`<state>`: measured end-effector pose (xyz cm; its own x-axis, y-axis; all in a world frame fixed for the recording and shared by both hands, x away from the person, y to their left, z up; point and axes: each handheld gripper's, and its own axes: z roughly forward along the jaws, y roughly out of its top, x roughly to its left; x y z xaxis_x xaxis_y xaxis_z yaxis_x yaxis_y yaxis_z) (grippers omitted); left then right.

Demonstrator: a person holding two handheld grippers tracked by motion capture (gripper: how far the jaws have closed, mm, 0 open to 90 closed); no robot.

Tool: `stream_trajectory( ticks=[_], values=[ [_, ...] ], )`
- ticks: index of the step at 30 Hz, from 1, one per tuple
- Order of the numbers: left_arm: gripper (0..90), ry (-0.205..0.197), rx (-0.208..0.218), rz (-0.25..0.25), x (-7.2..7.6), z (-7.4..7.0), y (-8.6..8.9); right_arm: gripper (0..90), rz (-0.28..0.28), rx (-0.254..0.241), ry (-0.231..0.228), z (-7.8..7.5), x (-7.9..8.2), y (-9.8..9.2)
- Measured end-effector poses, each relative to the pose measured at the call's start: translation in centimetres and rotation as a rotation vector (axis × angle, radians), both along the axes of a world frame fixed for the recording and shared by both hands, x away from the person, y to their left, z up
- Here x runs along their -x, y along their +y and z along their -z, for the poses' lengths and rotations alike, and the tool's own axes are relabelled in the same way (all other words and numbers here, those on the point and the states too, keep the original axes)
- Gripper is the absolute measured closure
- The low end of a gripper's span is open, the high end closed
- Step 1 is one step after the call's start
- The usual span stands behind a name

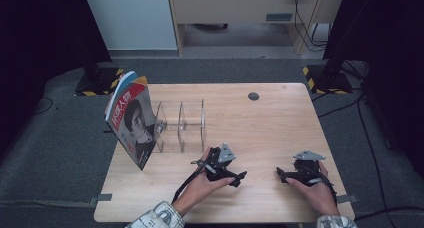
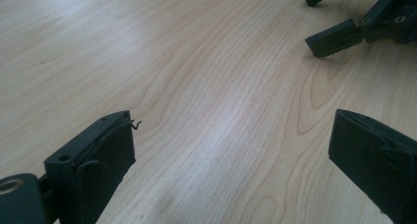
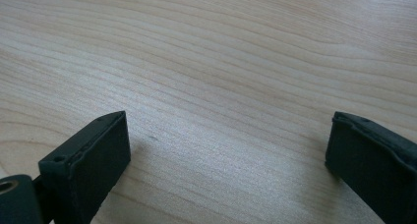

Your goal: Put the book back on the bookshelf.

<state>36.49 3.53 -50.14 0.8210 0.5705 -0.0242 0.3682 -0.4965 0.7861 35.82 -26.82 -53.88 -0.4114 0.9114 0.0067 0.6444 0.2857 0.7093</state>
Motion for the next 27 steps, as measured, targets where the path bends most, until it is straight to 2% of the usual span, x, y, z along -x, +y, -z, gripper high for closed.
stream_trajectory(
  ticks=[2,4,7,12,23,27],
  values=[
    [2.9,0.003,-0.002,0.000,-0.1,0.2,-0.2,3.4,0.001,0.000,0.000,0.0,0.0,0.0],
    [2.9,0.005,-0.030,0.006,-0.4,0.7,-0.8,3.4,0.000,-0.001,0.000,0.0,0.0,0.0],
    [3.0,0.012,-0.044,0.003,-0.7,1.1,-1.0,3.4,-0.003,0.000,0.000,0.0,0.0,0.0],
    [3.7,0.031,-0.064,-0.022,-1.8,1.9,-1.4,3.3,-0.004,0.001,-0.001,0.0,0.0,0.0],
    [4.6,0.050,-0.084,-0.065,-3.2,2.8,-1.6,3.3,-0.006,0.001,0.001,0.0,0.0,0.0],
    [4.5,0.057,-0.087,-0.063,-3.3,2.9,-1.7,3.3,-0.005,0.001,0.001,0.0,0.0,0.0]
  ],
)
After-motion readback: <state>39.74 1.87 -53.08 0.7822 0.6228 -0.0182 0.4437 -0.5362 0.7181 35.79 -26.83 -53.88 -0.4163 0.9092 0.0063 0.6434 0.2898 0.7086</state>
